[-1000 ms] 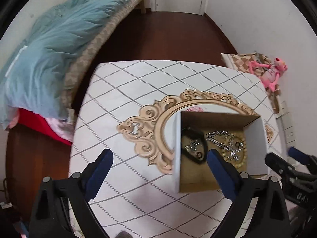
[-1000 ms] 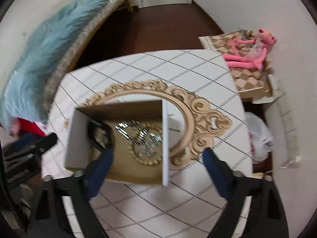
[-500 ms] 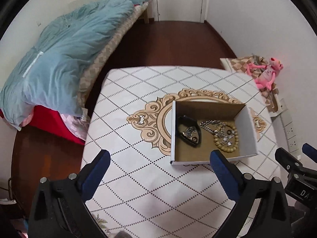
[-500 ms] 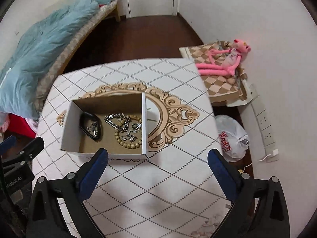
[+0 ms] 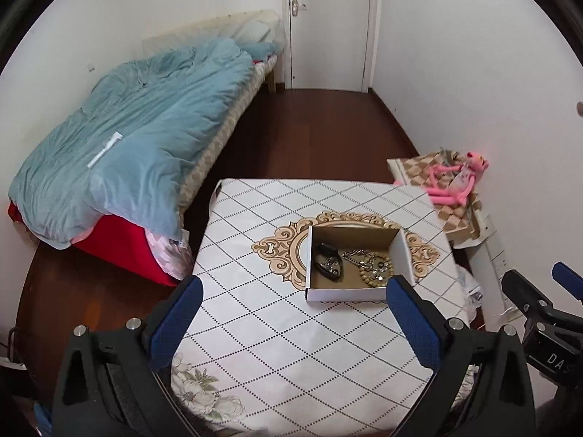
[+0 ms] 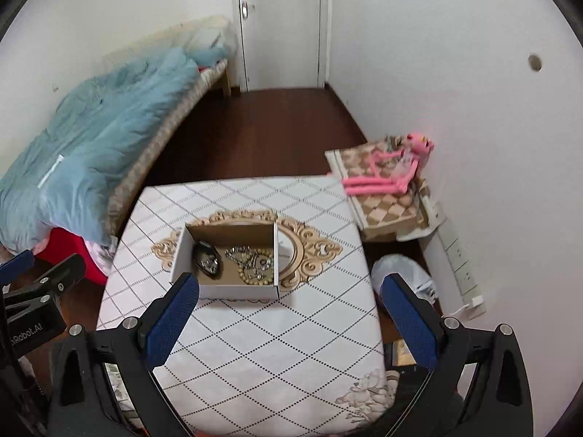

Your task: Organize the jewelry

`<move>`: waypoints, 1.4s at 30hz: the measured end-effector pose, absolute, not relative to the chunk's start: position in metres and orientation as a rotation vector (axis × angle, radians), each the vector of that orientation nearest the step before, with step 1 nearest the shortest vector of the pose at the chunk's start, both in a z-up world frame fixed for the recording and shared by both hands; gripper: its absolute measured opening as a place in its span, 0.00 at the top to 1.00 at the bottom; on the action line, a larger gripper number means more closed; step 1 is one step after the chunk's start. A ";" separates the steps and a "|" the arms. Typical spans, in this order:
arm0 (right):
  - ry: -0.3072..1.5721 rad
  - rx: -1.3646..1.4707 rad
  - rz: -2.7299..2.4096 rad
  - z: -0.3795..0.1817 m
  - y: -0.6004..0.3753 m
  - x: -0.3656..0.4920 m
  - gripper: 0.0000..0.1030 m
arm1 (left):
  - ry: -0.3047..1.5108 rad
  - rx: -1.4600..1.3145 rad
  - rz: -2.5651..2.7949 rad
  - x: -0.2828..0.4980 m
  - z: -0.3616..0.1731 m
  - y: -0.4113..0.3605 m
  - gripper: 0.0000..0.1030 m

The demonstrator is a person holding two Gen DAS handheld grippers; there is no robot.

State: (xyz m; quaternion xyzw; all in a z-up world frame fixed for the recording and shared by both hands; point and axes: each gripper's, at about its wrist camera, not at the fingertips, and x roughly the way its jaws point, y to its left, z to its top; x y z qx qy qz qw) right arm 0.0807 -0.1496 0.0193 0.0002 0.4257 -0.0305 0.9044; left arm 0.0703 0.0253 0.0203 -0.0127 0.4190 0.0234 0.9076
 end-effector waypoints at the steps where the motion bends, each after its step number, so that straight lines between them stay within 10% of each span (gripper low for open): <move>1: 0.862 -0.005 -0.065 0.027 -0.148 0.075 0.01 | 0.852 -0.025 0.049 0.065 0.027 0.025 0.00; 17: 0.790 -0.020 -0.057 0.092 -0.145 0.025 0.00 | 0.809 -0.027 0.021 0.026 0.071 0.022 0.01; 42: 0.968 -0.038 -0.069 0.039 -0.152 0.123 0.00 | 0.954 -0.011 0.071 0.107 0.033 0.014 0.00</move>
